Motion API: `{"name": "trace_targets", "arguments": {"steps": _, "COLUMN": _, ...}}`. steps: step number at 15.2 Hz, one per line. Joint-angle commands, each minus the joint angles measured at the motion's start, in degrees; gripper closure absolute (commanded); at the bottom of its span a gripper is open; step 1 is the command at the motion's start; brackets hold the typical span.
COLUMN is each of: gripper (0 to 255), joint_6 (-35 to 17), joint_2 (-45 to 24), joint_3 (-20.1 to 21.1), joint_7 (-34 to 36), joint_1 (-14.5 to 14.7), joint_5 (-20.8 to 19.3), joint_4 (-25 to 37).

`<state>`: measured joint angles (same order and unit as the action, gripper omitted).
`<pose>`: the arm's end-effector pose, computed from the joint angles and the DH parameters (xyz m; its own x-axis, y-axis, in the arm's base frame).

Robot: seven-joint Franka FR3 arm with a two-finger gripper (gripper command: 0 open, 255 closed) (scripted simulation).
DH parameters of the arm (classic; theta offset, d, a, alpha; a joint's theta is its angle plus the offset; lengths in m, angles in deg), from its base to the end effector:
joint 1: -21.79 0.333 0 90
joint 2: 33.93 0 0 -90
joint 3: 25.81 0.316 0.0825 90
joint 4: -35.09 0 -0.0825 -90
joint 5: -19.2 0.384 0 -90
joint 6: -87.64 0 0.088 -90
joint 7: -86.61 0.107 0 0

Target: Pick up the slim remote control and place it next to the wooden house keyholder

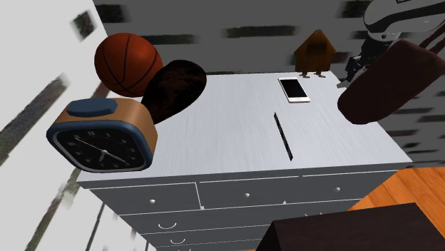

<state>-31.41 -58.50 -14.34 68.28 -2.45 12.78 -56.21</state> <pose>0.6592 -0.1729 0.3956 0.9902 0.1285 0.0555 0.1265 -0.9912 0.0378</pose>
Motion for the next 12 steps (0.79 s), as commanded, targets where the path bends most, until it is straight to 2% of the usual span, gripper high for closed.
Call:
{"name": "trace_targets", "arguments": {"steps": 1, "gripper": 255, "joint_6": -1.07, "joint_2": -3.13, "joint_3": -0.48, "joint_7": -0.15, "joint_1": -0.21, "joint_5": -0.35, "joint_4": -0.81}}
{"name": "trace_targets", "arguments": {"steps": 10, "gripper": 255, "joint_6": -2.22, "joint_2": -3.66, "joint_3": -0.99, "joint_7": -0.19, "joint_1": 0.19, "joint_5": -0.25, "joint_4": -1.39}}
{"name": "trace_targets", "arguments": {"steps": 11, "gripper": 0, "joint_6": -1.47, "joint_2": -6.14, "joint_3": -1.18, "joint_7": -0.22, "joint_1": 0.45, "joint_5": -0.59, "joint_4": 1.79}}
{"name": "trace_targets", "arguments": {"steps": 12, "gripper": 0, "joint_6": -1.23, "joint_2": -6.66, "joint_3": -1.37, "joint_7": -0.95, "joint_1": 0.0, "joint_5": -0.56, "joint_4": 2.58}}
